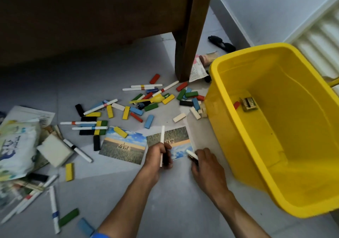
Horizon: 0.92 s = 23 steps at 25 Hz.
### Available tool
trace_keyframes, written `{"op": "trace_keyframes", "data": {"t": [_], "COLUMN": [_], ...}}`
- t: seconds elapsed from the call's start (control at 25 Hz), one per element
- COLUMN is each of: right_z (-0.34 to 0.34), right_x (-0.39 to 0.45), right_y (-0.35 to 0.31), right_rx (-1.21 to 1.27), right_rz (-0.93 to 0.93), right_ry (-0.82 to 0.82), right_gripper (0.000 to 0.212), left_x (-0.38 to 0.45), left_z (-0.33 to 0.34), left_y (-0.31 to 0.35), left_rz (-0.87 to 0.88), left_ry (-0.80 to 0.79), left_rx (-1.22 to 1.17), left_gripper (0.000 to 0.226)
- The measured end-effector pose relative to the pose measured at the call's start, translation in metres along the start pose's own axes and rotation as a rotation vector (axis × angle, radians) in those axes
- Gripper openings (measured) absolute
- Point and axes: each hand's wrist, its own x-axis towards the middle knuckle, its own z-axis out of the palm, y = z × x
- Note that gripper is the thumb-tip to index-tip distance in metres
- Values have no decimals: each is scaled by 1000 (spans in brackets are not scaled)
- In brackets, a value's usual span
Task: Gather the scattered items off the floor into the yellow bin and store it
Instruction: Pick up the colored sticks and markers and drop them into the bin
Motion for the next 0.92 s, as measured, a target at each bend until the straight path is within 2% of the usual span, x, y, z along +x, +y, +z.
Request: {"op": "trace_keyframes", "data": {"t": [0.08, 0.16, 0.24, 0.28, 0.36, 0.44, 0.52, 0.6, 0.64, 0.68, 0.76, 0.84, 0.92], "right_z": [-1, -13, -30, -38, -51, -57, -55, -45, -37, -28, -9, -2, 0], "right_x": [0, 1, 4, 4, 2, -3, -11, -15, -17, -17, -16, -14, -13], "right_y": [-7, -16, -36, -46, -60, -59, -42, -18, -6, 5, 19, 23, 19], "right_rx": [163, 590, 921, 972, 986, 1013, 1067, 941, 767, 555, 232, 139, 225], "right_rz": [48, 119, 103, 78, 27, -1, 49, 101, 96, 51, -86, -68, -18], "right_ry": [36, 66, 59, 38, -14, 31, 167, 290, 267, 193, 23, -30, 30], "right_gripper": [21, 15, 10, 13, 25, 34, 35, 30, 31, 38, 41, 32, 22], "left_x": [-8, -12, -14, -18, -24, -24, -23, -22, -21, -21, -21, -20, -19], "left_z": [-2, 1, 7, 11, 16, 20, 23, 25, 24, 23, 21, 19, 20], "left_y": [-2, -2, -2, -1, -1, -2, -3, -5, -7, -9, -14, -18, -17], "left_rz": [-16, -4, 8, 4, 30, 86, 102, 87, 77, 73, 73, 77, 97], "left_ry": [-104, -146, -215, -273, -319, -198, -97, -75, -68, -64, -61, -49, -42], "left_rx": [-166, -263, -289, -299, -320, -250, -174, -179, -191, -206, -203, -147, -97], "left_gripper": [19, 20, 38, 45, 41, 25, 14, 8, 5, 2, 11, 13, 12]}}
